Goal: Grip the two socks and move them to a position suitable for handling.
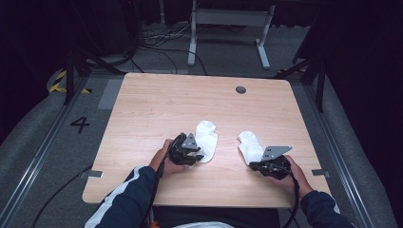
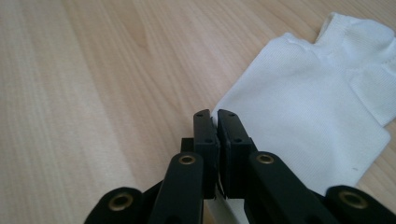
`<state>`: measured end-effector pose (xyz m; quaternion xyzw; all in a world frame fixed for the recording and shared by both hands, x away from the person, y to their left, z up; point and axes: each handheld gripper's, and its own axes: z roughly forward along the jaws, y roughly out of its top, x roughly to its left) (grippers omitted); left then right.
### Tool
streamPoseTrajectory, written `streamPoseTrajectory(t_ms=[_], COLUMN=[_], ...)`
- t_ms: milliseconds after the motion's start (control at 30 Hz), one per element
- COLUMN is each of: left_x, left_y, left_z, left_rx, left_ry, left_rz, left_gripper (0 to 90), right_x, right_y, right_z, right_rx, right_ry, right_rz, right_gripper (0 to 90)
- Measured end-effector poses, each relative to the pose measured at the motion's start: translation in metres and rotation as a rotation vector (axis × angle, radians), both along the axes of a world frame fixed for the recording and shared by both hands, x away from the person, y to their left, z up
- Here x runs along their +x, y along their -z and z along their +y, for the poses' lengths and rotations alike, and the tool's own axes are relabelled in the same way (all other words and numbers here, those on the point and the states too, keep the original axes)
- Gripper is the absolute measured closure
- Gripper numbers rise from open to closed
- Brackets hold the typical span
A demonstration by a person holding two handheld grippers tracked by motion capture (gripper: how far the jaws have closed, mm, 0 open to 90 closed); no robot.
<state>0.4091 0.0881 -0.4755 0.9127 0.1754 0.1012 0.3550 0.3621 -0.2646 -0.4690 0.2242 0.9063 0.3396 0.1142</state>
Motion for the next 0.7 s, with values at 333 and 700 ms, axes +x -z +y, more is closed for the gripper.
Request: streamPoseTrajectory(t_ms=[333, 700], left_x=[-0.006, -0.019], left_y=[0.001, -0.018], left_z=[0.036, 0.034], left_rx=[-0.029, -0.024], left_ry=[-0.080, -0.086], left_rz=[0.042, 0.002], left_gripper=[61.9, 41.2], right_x=[-0.023, -0.060], right_y=[-0.006, -0.017], right_z=[0.017, 0.018], right_rx=[-0.004, -0.003], right_ry=[-0.112, -0.159], right_rz=[0.009, -0.014], right_gripper=[87.7, 80.3])
